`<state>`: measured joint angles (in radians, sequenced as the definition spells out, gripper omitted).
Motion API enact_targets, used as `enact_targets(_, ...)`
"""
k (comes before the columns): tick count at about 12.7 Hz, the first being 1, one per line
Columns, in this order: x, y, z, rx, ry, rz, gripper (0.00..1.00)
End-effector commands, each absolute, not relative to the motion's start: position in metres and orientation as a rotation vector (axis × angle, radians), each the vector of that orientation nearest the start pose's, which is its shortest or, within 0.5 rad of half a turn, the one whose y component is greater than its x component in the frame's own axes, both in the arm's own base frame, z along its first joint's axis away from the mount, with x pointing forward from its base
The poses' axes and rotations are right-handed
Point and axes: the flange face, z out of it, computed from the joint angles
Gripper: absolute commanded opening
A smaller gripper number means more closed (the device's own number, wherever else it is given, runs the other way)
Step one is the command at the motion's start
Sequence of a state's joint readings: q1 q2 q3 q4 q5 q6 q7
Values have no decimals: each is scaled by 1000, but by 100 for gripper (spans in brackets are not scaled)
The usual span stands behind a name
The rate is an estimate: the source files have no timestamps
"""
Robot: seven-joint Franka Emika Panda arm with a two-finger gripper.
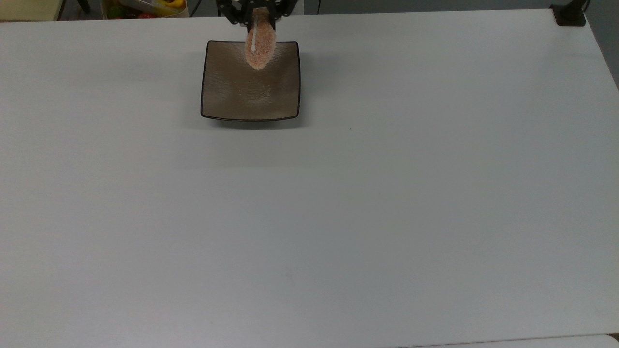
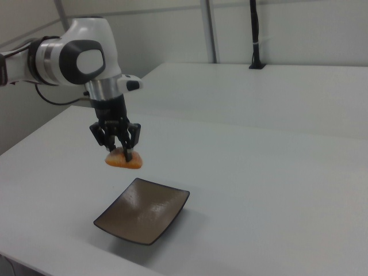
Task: Bread is placed on a ceramic plate
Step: 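Lower the bread roll onto the plate and open the gripper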
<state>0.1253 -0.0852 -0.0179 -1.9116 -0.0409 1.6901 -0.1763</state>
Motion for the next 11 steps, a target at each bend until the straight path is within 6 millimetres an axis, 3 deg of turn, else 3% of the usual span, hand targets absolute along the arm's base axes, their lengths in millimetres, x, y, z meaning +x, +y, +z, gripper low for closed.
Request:
enact_targets(1, 496, 36, 497, -3093, -543, 195, 42)
enact_targets(9, 482, 23, 410, -3125, -536, -17, 43)
enact_targets(11, 477, 19, 397, -3127, -558, -89, 43)
